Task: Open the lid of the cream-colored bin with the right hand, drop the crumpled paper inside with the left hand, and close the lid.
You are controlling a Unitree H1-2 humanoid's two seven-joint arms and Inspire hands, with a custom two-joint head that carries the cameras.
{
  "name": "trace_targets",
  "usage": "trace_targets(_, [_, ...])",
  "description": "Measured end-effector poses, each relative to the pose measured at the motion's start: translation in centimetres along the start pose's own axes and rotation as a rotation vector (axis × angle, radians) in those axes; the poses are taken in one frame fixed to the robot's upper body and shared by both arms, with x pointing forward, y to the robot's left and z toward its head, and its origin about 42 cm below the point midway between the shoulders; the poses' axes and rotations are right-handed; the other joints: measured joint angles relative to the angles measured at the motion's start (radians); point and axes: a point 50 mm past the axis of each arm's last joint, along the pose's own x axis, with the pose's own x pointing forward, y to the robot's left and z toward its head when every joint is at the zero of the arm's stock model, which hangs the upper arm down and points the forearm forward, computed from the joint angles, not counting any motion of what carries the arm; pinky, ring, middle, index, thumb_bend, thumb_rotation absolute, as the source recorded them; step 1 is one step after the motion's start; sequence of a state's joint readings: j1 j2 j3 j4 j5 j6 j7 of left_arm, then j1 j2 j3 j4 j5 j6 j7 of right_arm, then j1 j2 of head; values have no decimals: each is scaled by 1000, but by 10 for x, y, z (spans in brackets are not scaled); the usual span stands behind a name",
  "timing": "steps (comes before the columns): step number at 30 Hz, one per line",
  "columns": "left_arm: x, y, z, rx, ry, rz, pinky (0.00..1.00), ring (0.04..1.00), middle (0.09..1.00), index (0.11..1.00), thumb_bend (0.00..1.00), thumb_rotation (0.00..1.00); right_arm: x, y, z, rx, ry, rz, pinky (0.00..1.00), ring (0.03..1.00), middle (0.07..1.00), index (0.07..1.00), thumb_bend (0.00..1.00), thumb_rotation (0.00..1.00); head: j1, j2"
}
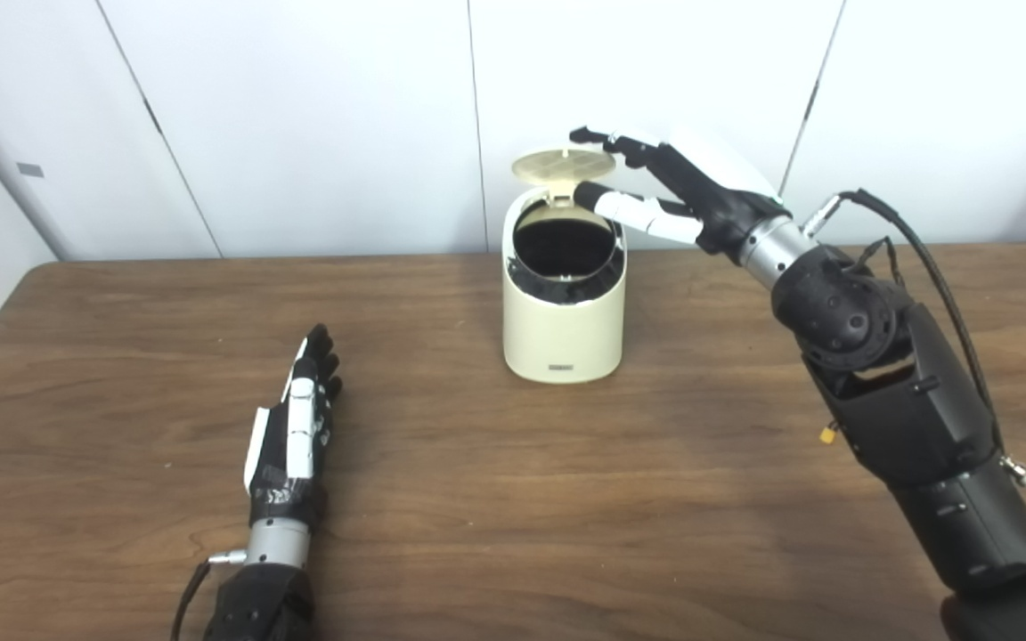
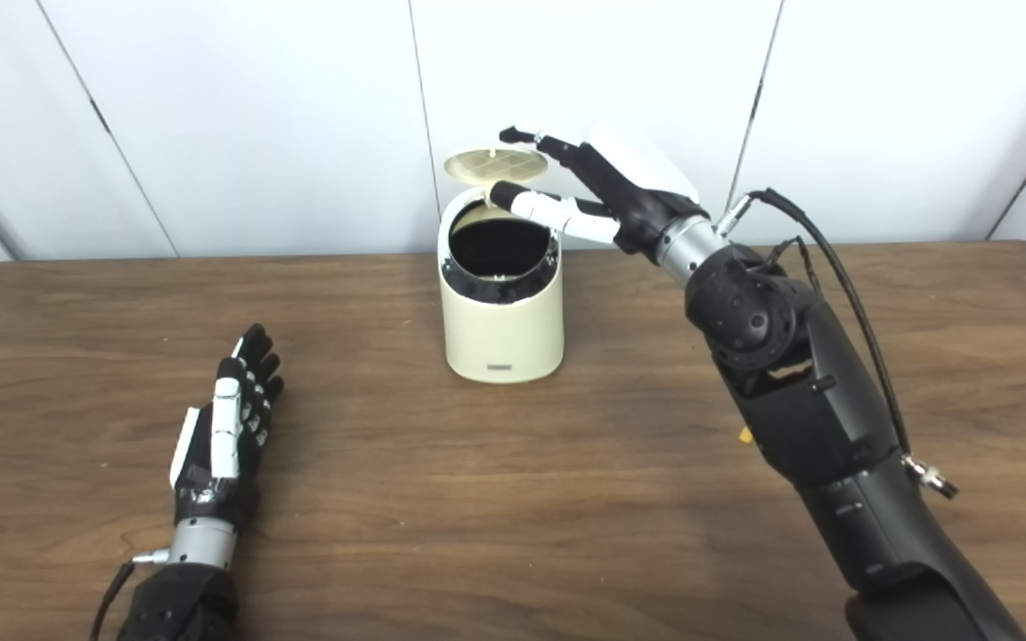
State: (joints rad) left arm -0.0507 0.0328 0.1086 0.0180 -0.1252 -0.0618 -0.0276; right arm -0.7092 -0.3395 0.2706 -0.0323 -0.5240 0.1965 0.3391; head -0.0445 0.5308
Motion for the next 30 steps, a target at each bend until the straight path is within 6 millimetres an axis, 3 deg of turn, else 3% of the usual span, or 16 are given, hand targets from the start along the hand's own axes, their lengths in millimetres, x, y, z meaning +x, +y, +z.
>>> trace_targets(8, [0,0,0,-9,1,2,1000,1000,1000,1000,513,1000,1,-19,6,-57,-12,57,860,929,879,835,492,1000,-8,6])
trace_targets(18, [1,-2,-1,-15,1,8,1000,1000,1000,1000,512,1000,-2,-19,13,-102,7,135,908,998,922,835,540,1000,-5,11])
trace_targets(25, [1,-2,-1,-16,2,11,1000,1000,1000,1000,515,1000,-7,-22,9,-146,20,170,890,1000,912,839,533,1000,2,29])
trace_targets(30, [2,-3,-1,-16,1,10,1000,1000,1000,1000,513,1000,-11,-23,11,-177,15,214,939,1000,912,843,543,998,8,40])
